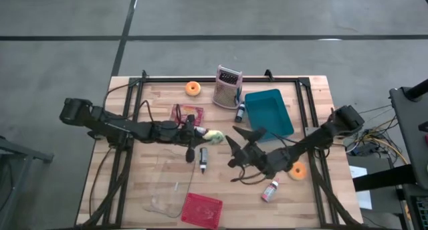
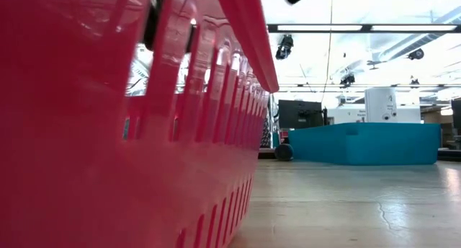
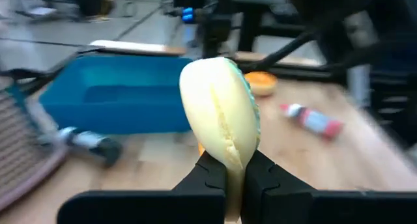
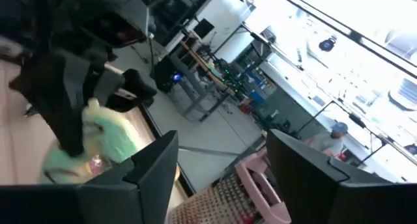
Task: Pick & Place Food Item
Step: Put the green donut into the red bin, then put the bottom pink food coloring bottle into the blue bin
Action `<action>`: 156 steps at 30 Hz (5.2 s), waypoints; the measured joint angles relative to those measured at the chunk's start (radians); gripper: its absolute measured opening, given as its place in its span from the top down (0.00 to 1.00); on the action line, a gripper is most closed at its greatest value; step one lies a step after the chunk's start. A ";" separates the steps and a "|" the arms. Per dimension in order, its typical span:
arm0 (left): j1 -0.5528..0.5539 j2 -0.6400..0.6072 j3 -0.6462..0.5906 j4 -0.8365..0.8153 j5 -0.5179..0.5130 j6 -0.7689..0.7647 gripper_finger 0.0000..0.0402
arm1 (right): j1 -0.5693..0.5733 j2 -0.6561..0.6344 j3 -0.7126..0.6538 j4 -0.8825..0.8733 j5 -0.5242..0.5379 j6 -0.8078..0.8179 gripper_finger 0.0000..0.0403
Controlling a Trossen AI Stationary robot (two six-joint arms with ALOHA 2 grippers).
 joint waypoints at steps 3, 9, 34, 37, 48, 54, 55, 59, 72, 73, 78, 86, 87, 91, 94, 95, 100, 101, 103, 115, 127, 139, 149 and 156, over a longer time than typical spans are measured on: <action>-0.005 -0.011 0.000 -0.018 0.099 -0.027 0.98 | 0.030 -0.019 -0.001 -0.041 0.033 -0.003 0.43; -0.030 -0.026 0.028 -0.126 0.271 -0.071 0.98 | 0.092 -0.088 -0.002 -0.228 0.024 0.121 0.44; -0.207 0.071 0.166 -0.346 0.531 -0.176 0.98 | 0.069 -0.402 -0.295 -0.578 -1.127 0.927 0.44; -0.214 0.138 0.201 -0.351 0.565 -0.193 0.98 | 0.068 -0.412 -0.338 -0.525 -1.117 0.946 0.44; -0.256 0.384 0.351 -0.354 0.742 -0.228 0.98 | 0.069 -0.450 -0.436 -0.459 -1.116 1.007 0.44; -0.262 0.484 0.419 -0.415 0.774 -0.233 0.97 | 0.069 -0.453 -0.441 -0.457 -1.117 1.010 0.44; -0.263 0.495 0.425 -0.418 0.774 -0.233 0.96 | 0.069 -0.453 -0.440 -0.456 -1.117 1.008 0.44; -0.263 0.505 0.433 -0.418 0.777 -0.222 0.93 | 0.069 -0.455 -0.440 -0.458 -1.116 1.001 0.44; -0.263 0.504 0.433 -0.415 0.796 -0.174 0.91 | 0.069 -0.455 -0.439 -0.457 -1.116 1.003 0.44; -0.263 0.503 0.433 -0.414 0.796 -0.168 0.91 | 0.069 -0.455 -0.439 -0.457 -1.116 1.003 0.44; -0.264 0.503 0.433 -0.415 0.799 -0.138 0.82 | 0.069 -0.455 -0.438 -0.457 -1.116 1.004 0.44; -0.267 0.502 0.433 -0.429 0.757 -0.097 0.58 | 0.069 -0.455 -0.438 -0.457 -1.116 1.004 0.44; -0.267 0.502 0.433 -0.434 0.751 -0.096 0.55 | 0.069 -0.455 -0.438 -0.457 -1.116 1.004 0.44; -0.268 0.502 0.432 -0.441 0.747 -0.093 0.48 | 0.069 -0.455 -0.438 -0.457 -1.116 1.004 0.44; -0.268 0.502 0.432 -0.441 0.747 -0.093 0.46 | 0.069 -0.455 -0.438 -0.457 -1.116 1.003 0.44; -0.267 0.502 0.433 -0.441 0.747 -0.092 0.45 | 0.069 -0.455 -0.438 -0.457 -1.116 1.002 0.44; -0.268 0.502 0.434 -0.443 0.747 -0.069 0.44 | 0.069 -0.455 -0.438 -0.457 -1.116 1.001 0.44; -0.268 0.502 0.434 -0.445 0.747 -0.063 0.45 | 0.069 -0.455 -0.438 -0.457 -1.116 1.001 0.44; -0.267 0.502 0.434 -0.445 0.747 -0.056 0.45 | 0.069 -0.455 -0.438 -0.457 -1.116 1.001 0.44; -0.268 0.502 0.434 -0.444 0.746 -0.053 0.45 | 0.069 -0.455 -0.438 -0.457 -1.116 1.001 0.44; -0.268 0.453 0.449 -0.436 0.607 0.061 0.45 | 0.069 -0.455 -0.438 -0.457 -1.106 1.000 0.44; -0.313 0.167 0.295 -0.202 0.076 0.320 0.45 | 0.069 -0.454 -0.443 -0.410 -1.037 0.960 0.44; -0.310 -0.048 -0.113 0.230 -0.076 0.332 0.45 | 0.069 -0.454 -0.445 -0.361 -0.871 0.890 0.44; -0.310 -0.155 -0.278 0.345 -0.132 0.306 0.45 | 0.068 -0.437 -0.447 -0.336 -0.703 0.871 0.44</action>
